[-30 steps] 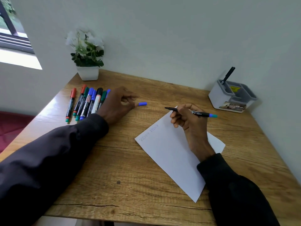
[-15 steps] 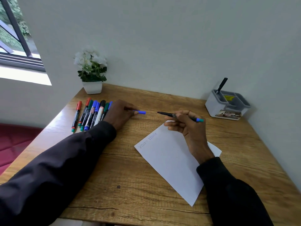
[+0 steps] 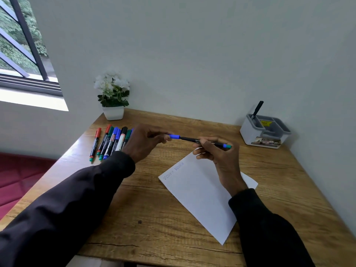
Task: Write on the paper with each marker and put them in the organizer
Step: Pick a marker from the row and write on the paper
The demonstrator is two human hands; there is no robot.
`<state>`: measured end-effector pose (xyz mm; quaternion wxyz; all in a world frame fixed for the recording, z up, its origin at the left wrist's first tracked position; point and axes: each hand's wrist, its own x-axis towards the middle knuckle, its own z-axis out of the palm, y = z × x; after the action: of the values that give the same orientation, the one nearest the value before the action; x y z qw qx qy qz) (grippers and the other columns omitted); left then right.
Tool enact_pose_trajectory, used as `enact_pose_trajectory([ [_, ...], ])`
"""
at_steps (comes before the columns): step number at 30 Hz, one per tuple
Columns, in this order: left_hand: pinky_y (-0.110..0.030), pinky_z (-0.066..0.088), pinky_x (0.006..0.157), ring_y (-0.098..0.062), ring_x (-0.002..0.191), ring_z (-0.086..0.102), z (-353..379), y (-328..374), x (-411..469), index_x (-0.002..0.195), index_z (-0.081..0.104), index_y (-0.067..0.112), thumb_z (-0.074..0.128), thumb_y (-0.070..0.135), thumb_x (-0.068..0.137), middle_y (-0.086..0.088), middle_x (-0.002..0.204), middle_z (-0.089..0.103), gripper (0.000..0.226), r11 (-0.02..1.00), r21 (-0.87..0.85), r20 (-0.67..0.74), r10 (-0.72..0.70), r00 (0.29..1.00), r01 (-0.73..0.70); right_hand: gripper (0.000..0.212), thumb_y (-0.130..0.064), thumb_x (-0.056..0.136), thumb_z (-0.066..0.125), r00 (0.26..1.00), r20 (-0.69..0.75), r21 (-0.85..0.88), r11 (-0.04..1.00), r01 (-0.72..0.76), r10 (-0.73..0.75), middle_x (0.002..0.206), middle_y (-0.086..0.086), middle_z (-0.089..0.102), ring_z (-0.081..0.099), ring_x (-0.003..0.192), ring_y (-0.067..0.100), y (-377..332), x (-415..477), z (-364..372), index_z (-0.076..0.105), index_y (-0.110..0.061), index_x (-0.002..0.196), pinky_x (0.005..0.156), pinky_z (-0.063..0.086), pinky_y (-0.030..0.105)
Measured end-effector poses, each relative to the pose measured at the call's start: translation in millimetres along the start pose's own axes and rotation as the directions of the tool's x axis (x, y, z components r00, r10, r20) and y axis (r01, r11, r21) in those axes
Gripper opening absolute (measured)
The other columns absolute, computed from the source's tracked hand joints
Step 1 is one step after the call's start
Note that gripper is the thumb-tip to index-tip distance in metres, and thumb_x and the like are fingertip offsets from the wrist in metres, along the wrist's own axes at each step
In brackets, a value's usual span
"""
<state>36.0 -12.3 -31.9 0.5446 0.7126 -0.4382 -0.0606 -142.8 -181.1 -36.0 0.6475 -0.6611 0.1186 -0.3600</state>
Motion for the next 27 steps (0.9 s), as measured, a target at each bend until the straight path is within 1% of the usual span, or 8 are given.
enact_pose_trajectory([
  [3,-0.052,0.057,0.079,-0.03,0.081,0.07,3.1,4.1,-1.4,0.099,0.076,0.027,0.072,0.015,0.087,-0.004,0.084,0.076,0.018,1.0,-0.011,0.017,0.009,1.0,-0.009,0.014,-0.004,0.099,0.065,1.0,0.015,0.045,0.999,-0.017,0.016,0.091,0.026,0.078,0.075,0.074,0.041,-0.6,0.3,0.0,0.076,0.004,0.104,0.069,0.063,0.038],
  [7,-0.023,0.057,0.072,-0.012,0.077,0.072,5.3,10.2,-2.2,0.102,0.077,0.013,0.073,0.012,0.085,0.001,0.083,0.077,0.018,0.999,-0.002,0.042,0.05,0.998,-0.05,0.009,0.0,0.098,0.065,0.999,0.014,0.075,0.996,-0.042,0.042,0.09,0.029,0.077,0.075,0.074,0.041,-2.1,0.7,-0.6,0.071,0.006,0.101,0.07,0.064,0.04],
  [11,-0.022,0.057,0.074,-0.011,0.078,0.072,6.8,16.3,-2.5,0.098,0.077,0.016,0.072,0.017,0.086,0.003,0.081,0.076,0.014,0.997,0.003,0.041,0.072,0.997,-0.072,0.012,-0.003,0.093,0.074,1.0,0.021,-0.002,1.0,0.005,-0.005,0.087,0.025,0.078,0.076,0.074,0.039,-1.9,-0.6,-1.4,0.075,0.007,0.099,0.07,0.063,0.039],
  [16,-0.022,0.055,0.067,-0.012,0.073,0.069,9.0,22.2,-1.7,0.093,0.078,0.015,0.072,0.014,0.086,0.004,0.076,0.074,0.009,0.993,0.03,0.013,0.113,0.994,-0.113,0.01,-0.004,0.093,0.075,0.997,0.012,-0.093,0.993,0.072,-0.072,0.084,0.019,0.079,0.076,0.073,0.038,-3.4,-0.7,-1.4,0.078,0.004,0.097,0.073,0.064,0.042],
  [19,-0.014,0.049,0.065,-0.008,0.071,0.067,13.2,27.3,-1.2,0.089,0.077,0.014,0.071,0.008,0.086,0.004,0.074,0.073,0.009,0.991,0.023,0.014,0.133,0.991,-0.134,0.006,-0.003,0.091,0.076,0.996,0.012,-0.139,0.986,0.09,-0.089,0.082,0.015,0.079,0.076,0.071,0.036,-4.4,-1.5,-0.3,0.078,0.002,0.093,0.072,0.064,0.043],
  [22,-0.017,0.053,0.067,-0.012,0.073,0.068,14.7,31.5,1.1,0.091,0.077,0.008,0.069,0.008,0.088,0.0,0.076,0.074,0.009,0.99,0.026,0.023,0.137,0.99,-0.138,0.006,-0.004,0.092,0.075,0.996,0.03,-0.145,0.985,0.091,-0.088,0.081,0.015,0.079,0.074,0.067,0.034,-8.8,0.1,-1.7,0.078,0.001,0.091,0.066,0.062,0.039],
  [24,-0.015,0.053,0.067,-0.014,0.073,0.069,14.1,33.9,3.1,0.092,0.077,0.008,0.069,0.009,0.089,-0.001,0.076,0.075,0.009,0.994,-0.026,0.01,0.105,0.994,-0.105,0.007,-0.007,0.092,0.077,0.995,0.056,-0.203,0.974,0.098,-0.088,0.08,0.011,0.079,0.073,0.066,0.029,-15.3,3.1,-3.5,0.078,-0.001,0.089,0.063,0.06,0.035],
  [27,-0.016,0.055,0.07,-0.015,0.074,0.071,12.8,37.8,10.6,0.094,0.077,0.009,0.071,0.015,0.088,-0.004,0.078,0.075,0.011,0.994,-0.103,-0.017,0.046,0.999,-0.048,0.009,-0.014,0.087,0.084,0.982,0.126,-0.435,0.882,0.179,-0.138,0.075,-0.006,0.079,0.071,0.065,0.007,-25.9,11.3,-6.9,0.079,-0.017,0.081,0.062,0.052,0.02],
])
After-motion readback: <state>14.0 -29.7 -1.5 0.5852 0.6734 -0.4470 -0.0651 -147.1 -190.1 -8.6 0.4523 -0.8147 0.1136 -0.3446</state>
